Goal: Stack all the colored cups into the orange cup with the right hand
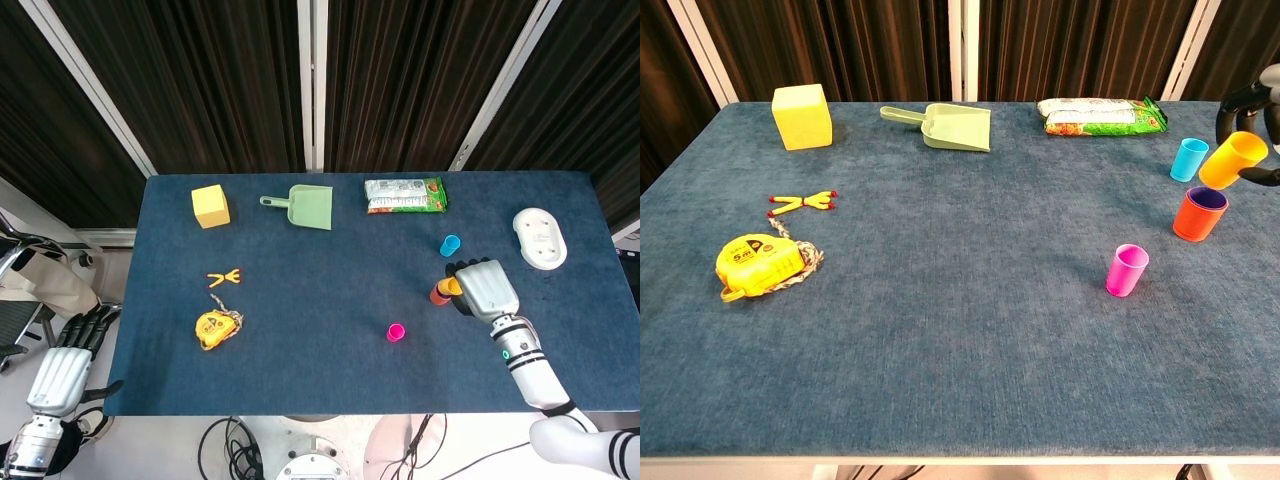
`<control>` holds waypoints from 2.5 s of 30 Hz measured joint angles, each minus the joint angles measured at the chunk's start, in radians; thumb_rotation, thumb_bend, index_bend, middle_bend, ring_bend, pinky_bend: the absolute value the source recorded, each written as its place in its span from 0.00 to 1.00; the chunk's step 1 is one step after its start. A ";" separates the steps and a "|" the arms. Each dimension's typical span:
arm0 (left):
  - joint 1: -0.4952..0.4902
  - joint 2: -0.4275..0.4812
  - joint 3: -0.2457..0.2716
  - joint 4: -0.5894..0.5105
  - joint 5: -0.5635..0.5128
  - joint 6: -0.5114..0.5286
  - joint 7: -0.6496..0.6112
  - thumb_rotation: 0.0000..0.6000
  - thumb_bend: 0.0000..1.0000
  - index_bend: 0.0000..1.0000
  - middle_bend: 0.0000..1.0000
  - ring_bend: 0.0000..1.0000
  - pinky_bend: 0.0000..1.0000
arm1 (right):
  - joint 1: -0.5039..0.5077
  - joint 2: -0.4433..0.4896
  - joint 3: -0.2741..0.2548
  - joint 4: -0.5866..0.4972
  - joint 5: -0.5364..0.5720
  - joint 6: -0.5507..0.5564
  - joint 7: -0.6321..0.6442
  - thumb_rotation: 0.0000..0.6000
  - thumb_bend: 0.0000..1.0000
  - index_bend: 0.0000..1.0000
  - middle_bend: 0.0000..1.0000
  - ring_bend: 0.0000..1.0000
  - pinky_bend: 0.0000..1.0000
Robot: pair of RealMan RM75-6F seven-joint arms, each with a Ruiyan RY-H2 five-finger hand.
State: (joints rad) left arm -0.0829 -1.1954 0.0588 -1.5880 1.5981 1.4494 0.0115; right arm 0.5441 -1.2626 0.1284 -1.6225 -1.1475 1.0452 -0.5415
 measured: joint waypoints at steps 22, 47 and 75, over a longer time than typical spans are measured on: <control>-0.016 -0.006 -0.004 0.016 -0.004 -0.022 -0.014 1.00 0.02 0.02 0.00 0.00 0.00 | 0.064 -0.023 -0.019 0.027 0.148 -0.081 -0.068 1.00 0.21 0.26 0.34 0.38 0.43; -0.013 -0.005 0.002 0.000 -0.005 -0.021 0.010 1.00 0.02 0.02 0.00 0.00 0.00 | 0.174 -0.090 0.054 0.315 0.335 -0.148 -0.102 1.00 0.16 0.09 0.23 0.25 0.31; -0.034 0.008 0.005 -0.001 -0.004 -0.053 0.000 1.00 0.02 0.02 0.00 0.00 0.00 | 0.313 -0.411 0.038 0.739 0.494 -0.297 -0.169 1.00 0.27 0.42 0.41 0.45 0.55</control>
State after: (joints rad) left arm -0.1168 -1.1877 0.0639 -1.5893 1.5940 1.3965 0.0120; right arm 0.8572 -1.6741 0.1661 -0.8831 -0.6531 0.7483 -0.7106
